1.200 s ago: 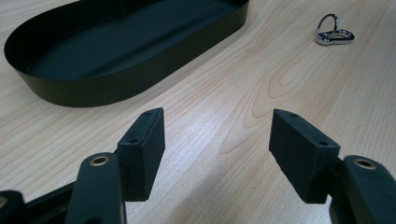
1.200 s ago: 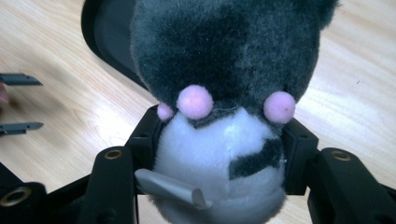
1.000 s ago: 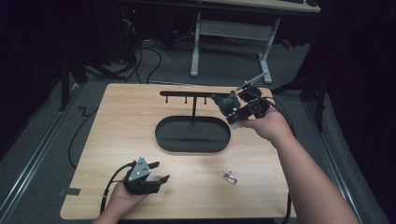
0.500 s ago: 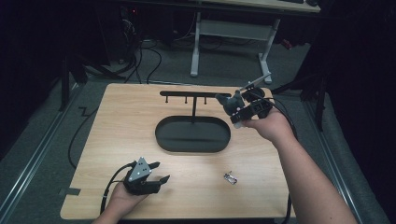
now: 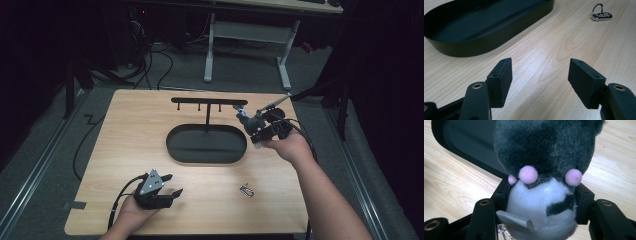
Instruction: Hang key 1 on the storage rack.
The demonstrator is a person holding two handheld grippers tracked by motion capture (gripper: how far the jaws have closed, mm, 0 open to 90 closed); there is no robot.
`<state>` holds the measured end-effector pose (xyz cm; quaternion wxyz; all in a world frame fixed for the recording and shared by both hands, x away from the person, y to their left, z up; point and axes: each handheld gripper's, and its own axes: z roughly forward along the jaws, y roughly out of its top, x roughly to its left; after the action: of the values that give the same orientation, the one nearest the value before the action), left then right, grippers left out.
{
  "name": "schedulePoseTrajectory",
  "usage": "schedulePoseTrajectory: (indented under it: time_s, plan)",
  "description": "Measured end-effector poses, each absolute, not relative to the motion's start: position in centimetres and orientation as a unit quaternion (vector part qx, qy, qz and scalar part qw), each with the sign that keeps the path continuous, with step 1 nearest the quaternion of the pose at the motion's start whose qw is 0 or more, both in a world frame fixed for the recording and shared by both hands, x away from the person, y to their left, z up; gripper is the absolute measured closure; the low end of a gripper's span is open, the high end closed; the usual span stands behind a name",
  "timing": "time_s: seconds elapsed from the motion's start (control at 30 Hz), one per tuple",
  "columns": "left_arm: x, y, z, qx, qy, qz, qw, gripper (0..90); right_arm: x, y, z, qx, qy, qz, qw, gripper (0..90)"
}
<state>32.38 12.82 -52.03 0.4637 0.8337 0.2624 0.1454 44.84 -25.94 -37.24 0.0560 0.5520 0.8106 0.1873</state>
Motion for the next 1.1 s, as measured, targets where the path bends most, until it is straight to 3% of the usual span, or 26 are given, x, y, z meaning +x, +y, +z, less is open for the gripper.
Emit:
schedulePoseTrajectory:
  time_s: [0.53,0.73,0.93,1.1]
  plan:
    - [32.3,12.7,-52.2,0.839,0.259,0.147,0.456,36.7,46.3,-23.8,-41.8,0.56,0.799,0.208,0.065,43.0]
    - [32.4,12.8,-52.2,0.839,0.259,0.148,0.456,36.7,46.9,-23.9,-42.8,0.564,0.796,0.209,0.067,31.2]
    - [32.5,12.8,-52.2,0.837,0.26,0.147,0.457,36.6,45.1,-25.1,-41.9,0.557,0.798,0.212,0.086,29.8]
    - [32.5,12.6,-52.2,0.838,0.26,0.144,0.457,36.6,42.3,-26.5,-42.0,0.548,0.801,0.221,0.096,35.5]
